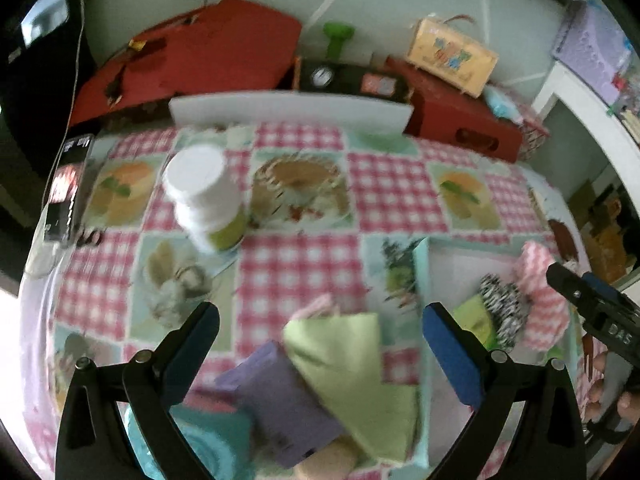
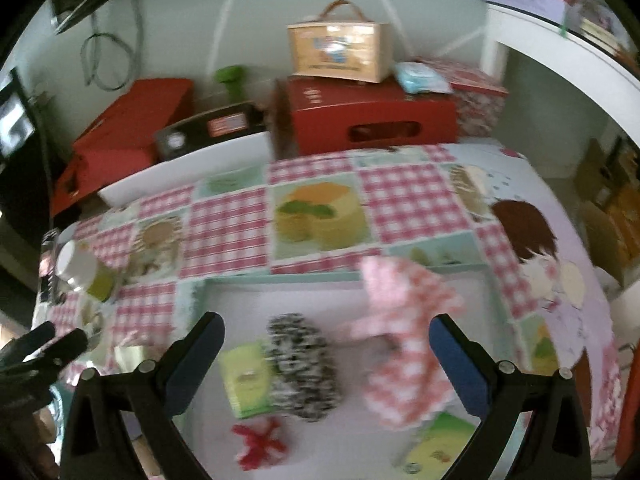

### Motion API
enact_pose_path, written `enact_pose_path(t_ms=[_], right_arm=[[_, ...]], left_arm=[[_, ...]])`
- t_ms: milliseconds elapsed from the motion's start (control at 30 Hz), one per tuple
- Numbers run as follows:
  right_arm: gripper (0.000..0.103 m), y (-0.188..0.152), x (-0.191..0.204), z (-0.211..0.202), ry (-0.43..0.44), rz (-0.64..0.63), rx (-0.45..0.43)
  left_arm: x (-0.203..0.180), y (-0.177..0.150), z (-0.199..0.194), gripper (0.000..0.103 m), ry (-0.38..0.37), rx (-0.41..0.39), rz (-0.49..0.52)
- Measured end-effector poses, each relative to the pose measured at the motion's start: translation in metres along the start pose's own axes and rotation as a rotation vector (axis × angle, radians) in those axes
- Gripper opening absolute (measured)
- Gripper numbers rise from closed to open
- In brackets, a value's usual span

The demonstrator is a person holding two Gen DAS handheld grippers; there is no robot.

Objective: Organize soft objects
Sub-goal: 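Withdraw both open tools from the tray and move them over the pile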

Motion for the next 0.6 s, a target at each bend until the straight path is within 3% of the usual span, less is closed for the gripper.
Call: enact_pose_path(t_ms=[133,333,600], right_arm=[[0.103,-0.003,0.027,0.009,0.049,-0.049,0.025],[0.103,-0.015,0.067,0.028,0.145,-0.113,0.094],[0.103,-0.039,0.108,0.053,0.184,-0.214,0.191]], left_arm=[[0.017,-0.005,0.007,0.101,0.029,0.066,-0.026],[0.034,-0.008,0.008,0.101,0.072,0.09,-0.043],[0.046,-0.015,0.029,0.101,0.069,0.213,-0.061]])
Point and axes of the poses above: each gripper's, at about its wrist camera, not at the fingertips, and z roughly the way its jaws point, x to its left, y to its top, the point moved 1 cm from there along z, roughly the way its jaws point, and after that the axes turned 13 degrees about y, right-handed, at the moved point
